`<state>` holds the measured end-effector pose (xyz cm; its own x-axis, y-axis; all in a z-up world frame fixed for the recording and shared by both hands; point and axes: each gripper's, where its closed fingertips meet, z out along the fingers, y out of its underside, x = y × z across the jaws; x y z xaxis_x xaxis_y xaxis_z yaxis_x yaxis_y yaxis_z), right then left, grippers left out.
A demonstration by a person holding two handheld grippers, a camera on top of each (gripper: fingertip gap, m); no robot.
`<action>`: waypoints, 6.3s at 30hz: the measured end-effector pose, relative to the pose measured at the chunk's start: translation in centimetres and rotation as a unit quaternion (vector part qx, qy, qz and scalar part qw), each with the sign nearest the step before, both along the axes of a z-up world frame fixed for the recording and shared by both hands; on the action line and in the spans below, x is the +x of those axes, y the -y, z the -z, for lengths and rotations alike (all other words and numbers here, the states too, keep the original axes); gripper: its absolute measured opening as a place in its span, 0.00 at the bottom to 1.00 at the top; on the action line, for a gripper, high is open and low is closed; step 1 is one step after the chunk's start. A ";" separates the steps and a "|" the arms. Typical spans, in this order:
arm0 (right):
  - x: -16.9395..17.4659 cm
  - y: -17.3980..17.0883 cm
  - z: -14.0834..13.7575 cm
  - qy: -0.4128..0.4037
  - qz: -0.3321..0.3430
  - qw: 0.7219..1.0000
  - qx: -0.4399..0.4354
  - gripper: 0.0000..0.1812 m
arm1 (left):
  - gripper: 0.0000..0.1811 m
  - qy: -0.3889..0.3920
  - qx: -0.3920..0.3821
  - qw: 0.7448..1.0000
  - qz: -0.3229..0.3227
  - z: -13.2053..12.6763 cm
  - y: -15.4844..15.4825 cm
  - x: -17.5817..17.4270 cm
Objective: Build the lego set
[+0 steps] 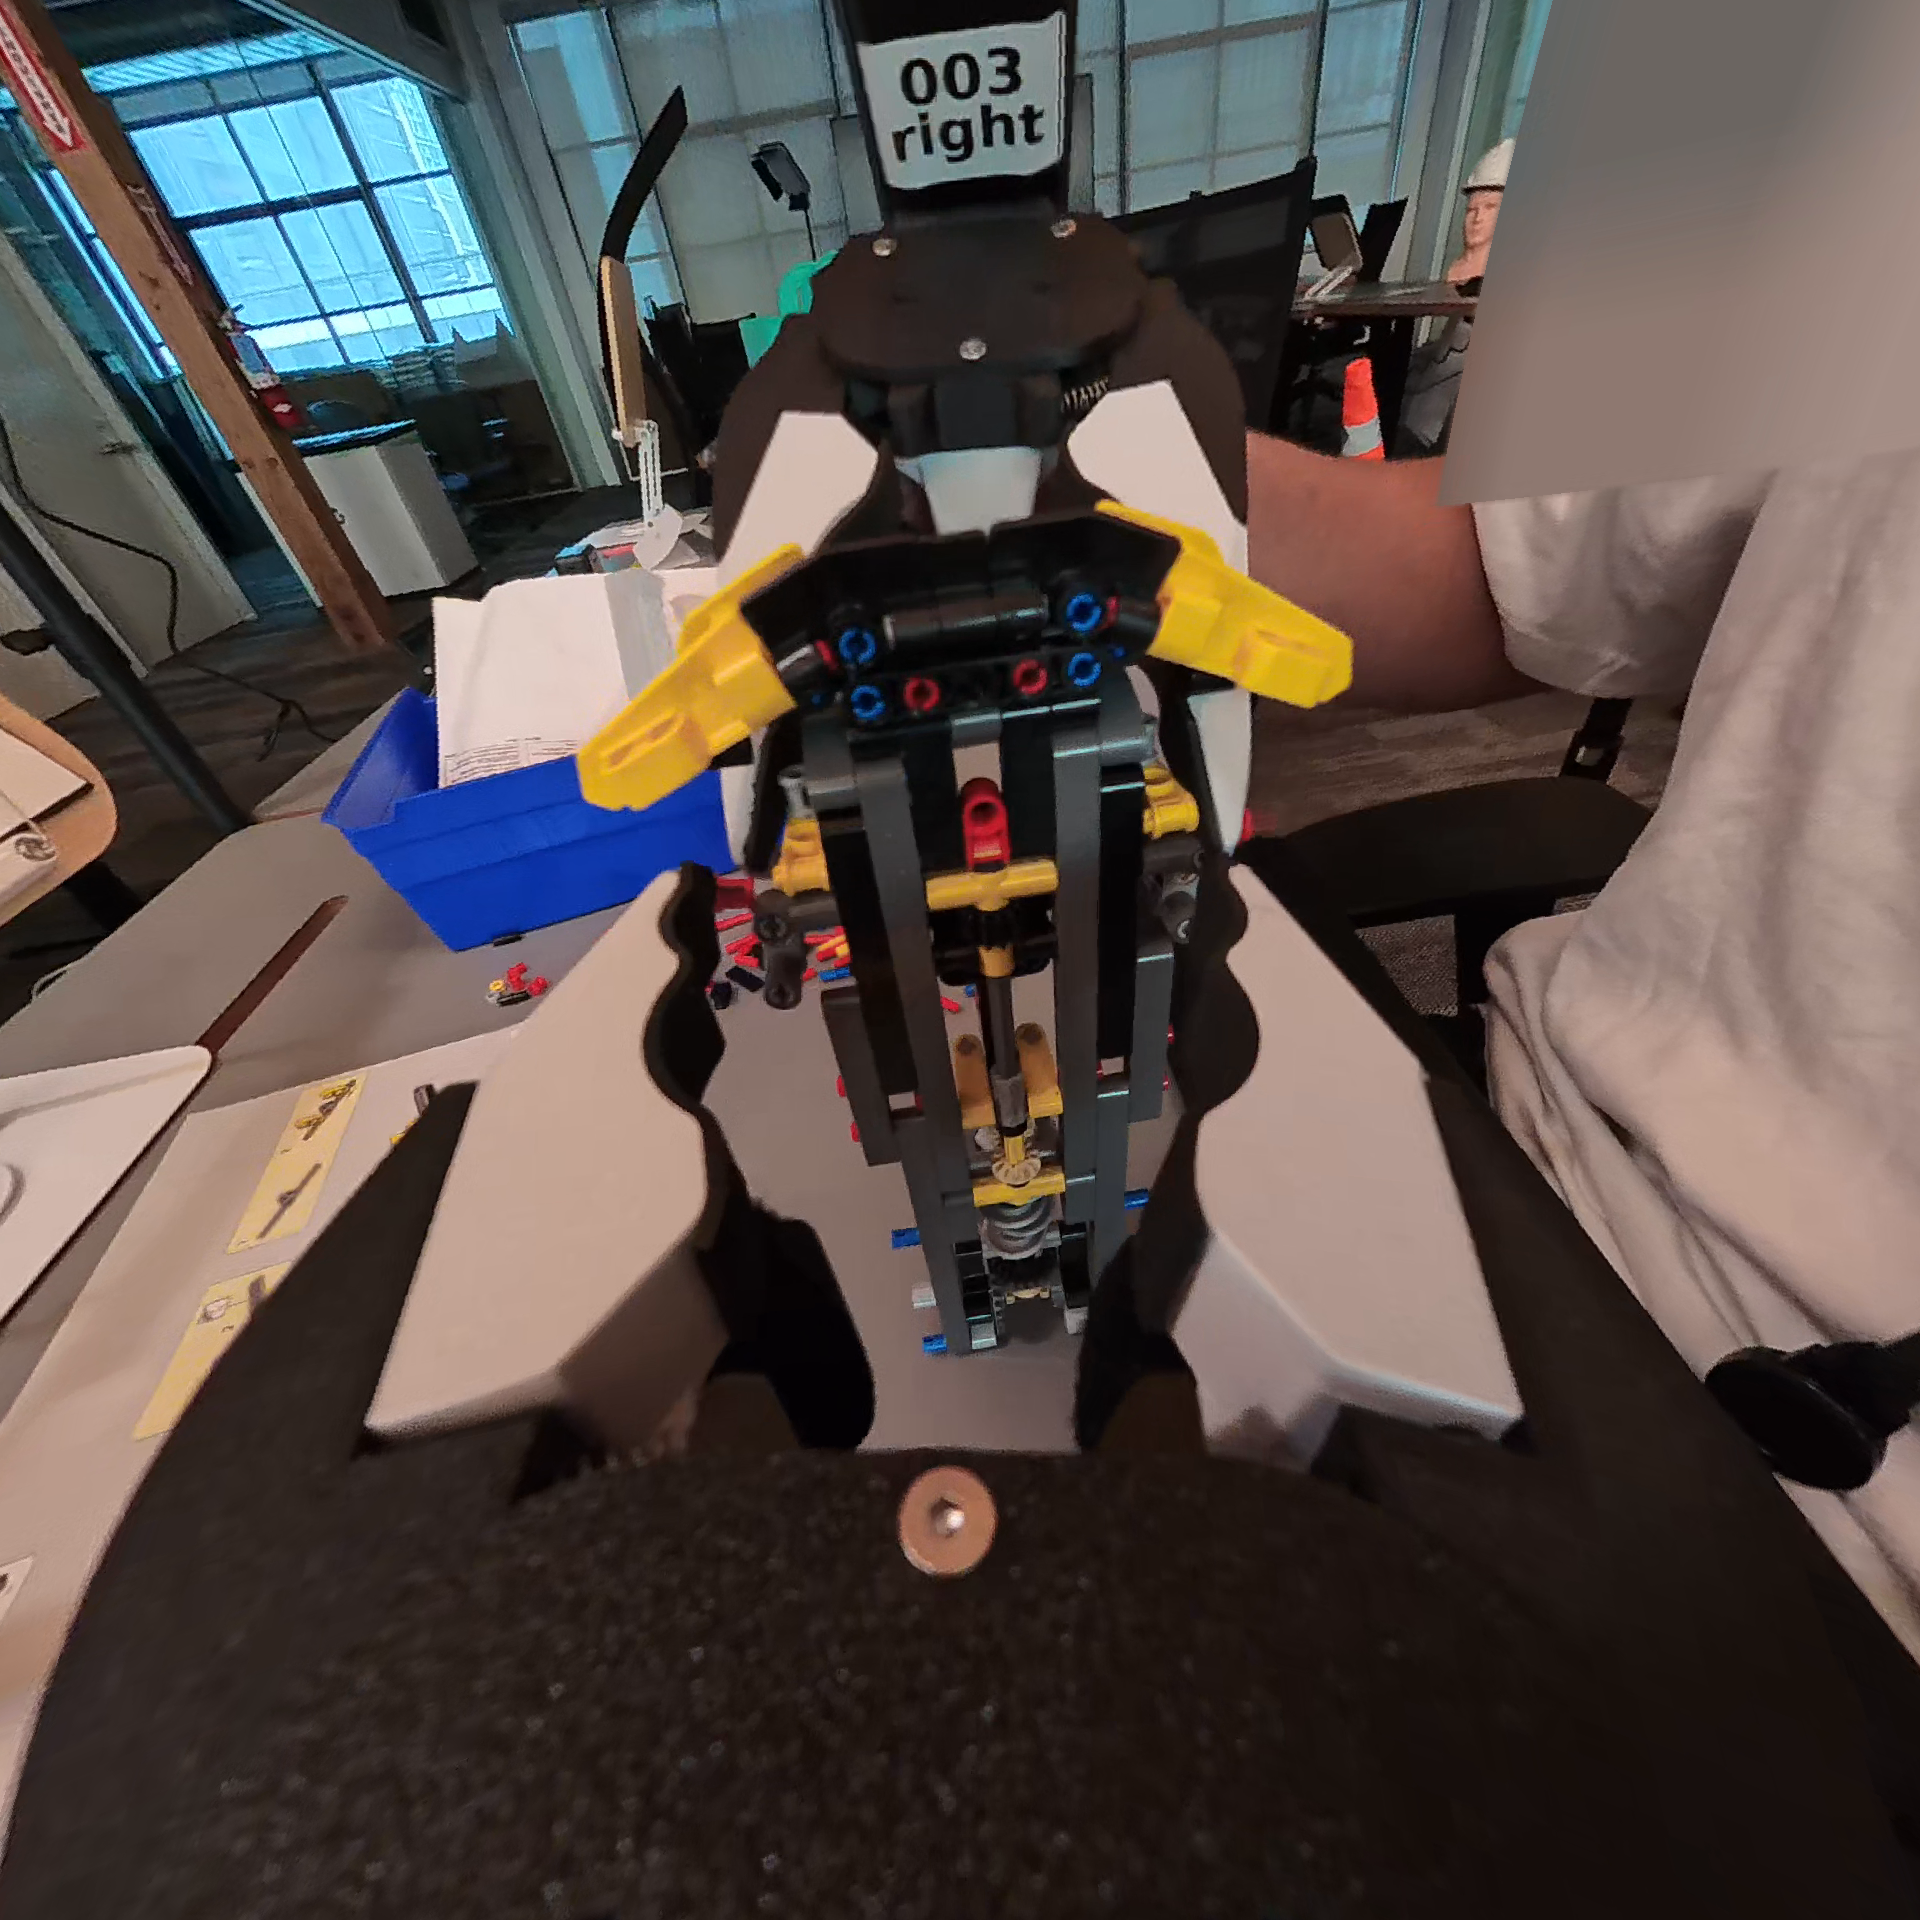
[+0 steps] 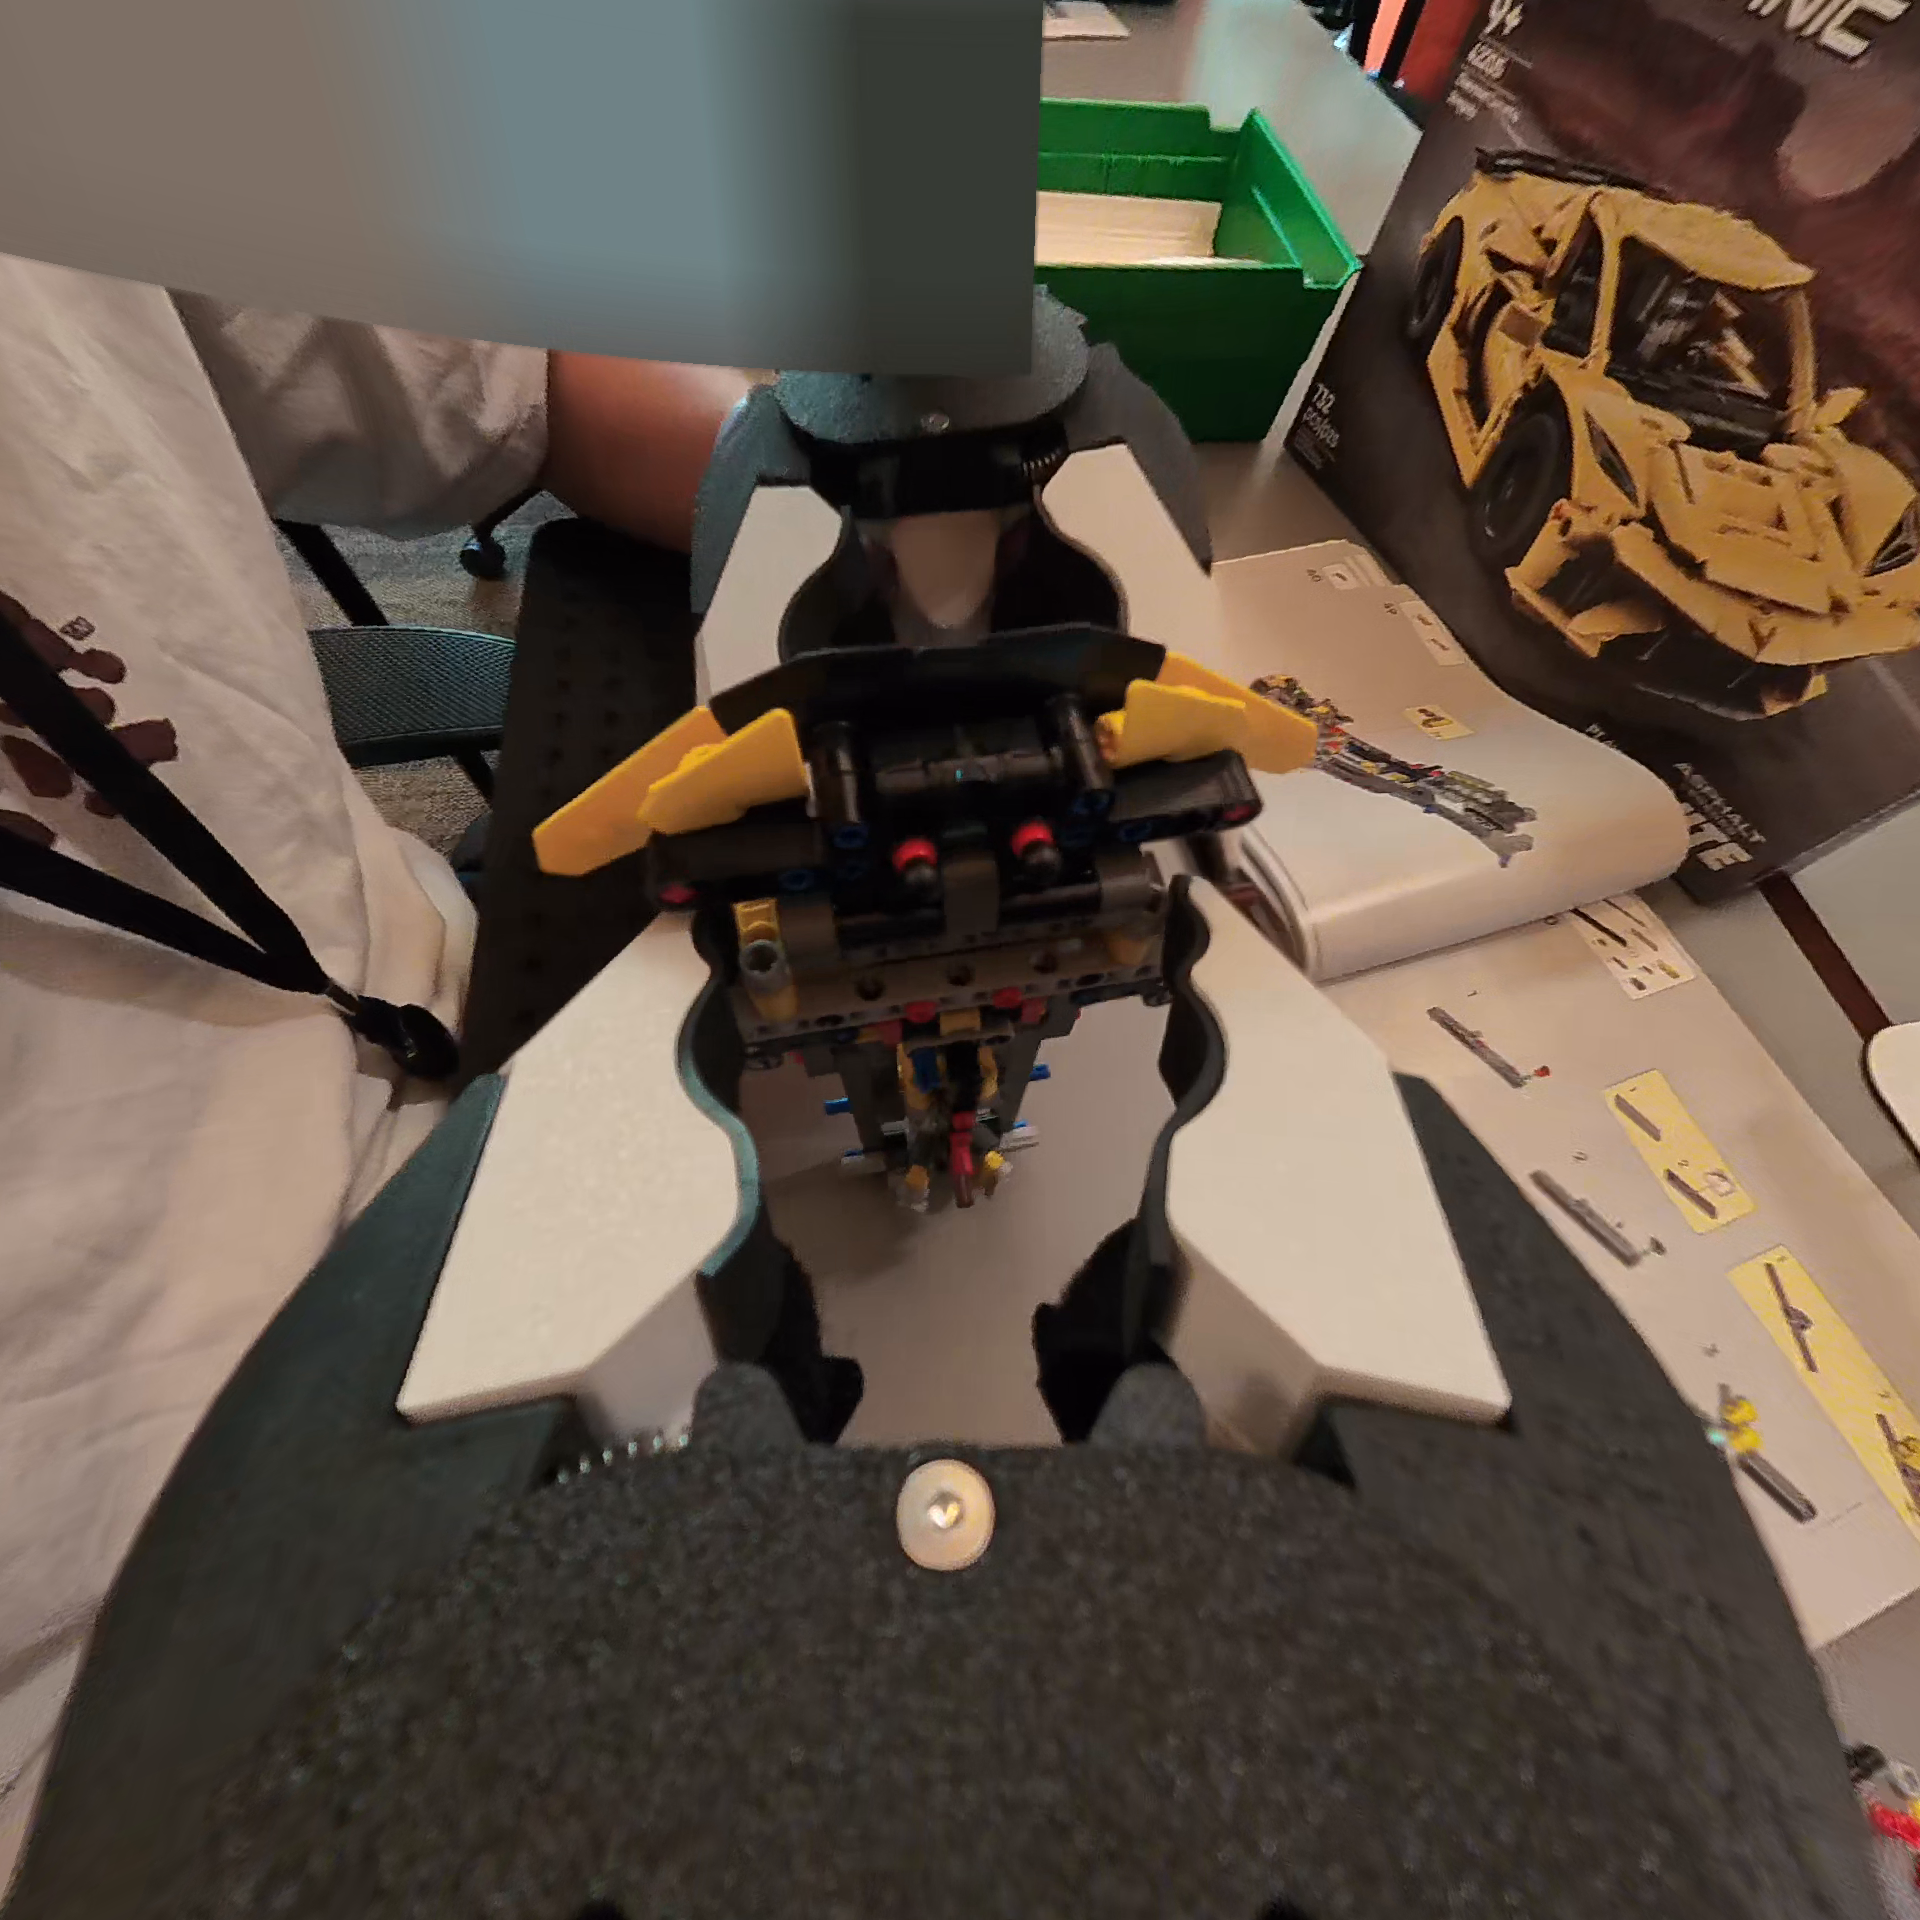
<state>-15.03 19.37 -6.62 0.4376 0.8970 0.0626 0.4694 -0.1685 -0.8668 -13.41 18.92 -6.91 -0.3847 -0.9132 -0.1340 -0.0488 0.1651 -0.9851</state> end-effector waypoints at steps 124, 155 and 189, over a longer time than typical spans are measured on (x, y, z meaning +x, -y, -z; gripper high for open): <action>4.8 -4.7 -0.1 -0.161 0.460 0.856 0.175 0.42 | 0.20 -0.062 -0.064 0.938 -0.335 6.0 -4.2 4.8; 5.6 -2.0 -0.2 -0.124 0.476 0.856 0.157 0.42 | 0.20 -0.053 -0.046 0.937 -0.343 6.1 -4.4 4.7; 3.5 -2.0 -1.6 -0.057 0.435 0.861 0.256 0.20 | 0.20 -0.034 0.026 0.925 -0.377 5.9 -3.1 5.0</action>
